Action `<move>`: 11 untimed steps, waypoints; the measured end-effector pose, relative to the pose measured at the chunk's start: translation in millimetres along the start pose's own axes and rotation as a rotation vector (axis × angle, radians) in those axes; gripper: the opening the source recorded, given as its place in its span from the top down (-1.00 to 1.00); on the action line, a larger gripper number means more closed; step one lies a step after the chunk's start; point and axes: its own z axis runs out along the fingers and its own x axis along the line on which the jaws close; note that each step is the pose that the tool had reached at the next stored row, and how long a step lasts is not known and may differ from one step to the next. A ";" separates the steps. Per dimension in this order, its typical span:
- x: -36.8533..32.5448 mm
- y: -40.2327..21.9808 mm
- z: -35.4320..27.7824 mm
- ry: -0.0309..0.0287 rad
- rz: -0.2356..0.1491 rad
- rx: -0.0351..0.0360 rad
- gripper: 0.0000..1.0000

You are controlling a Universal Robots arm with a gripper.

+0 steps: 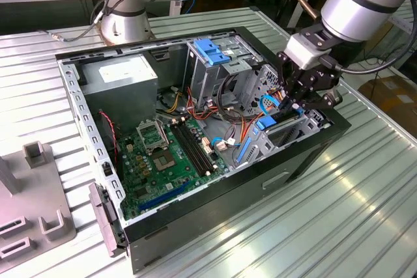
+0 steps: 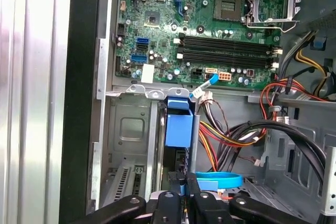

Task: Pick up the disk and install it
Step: 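Insert the second disk wire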

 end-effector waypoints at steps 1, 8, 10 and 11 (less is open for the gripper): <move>0.0 0.2 0.0 0.0000 0.000 0.0000 0.67; -2.7 0.4 0.7 0.0002 0.009 0.0007 0.67; -2.8 0.4 1.4 0.0001 0.010 0.0007 0.67; -2.7 0.4 1.9 0.0000 0.010 0.0007 0.67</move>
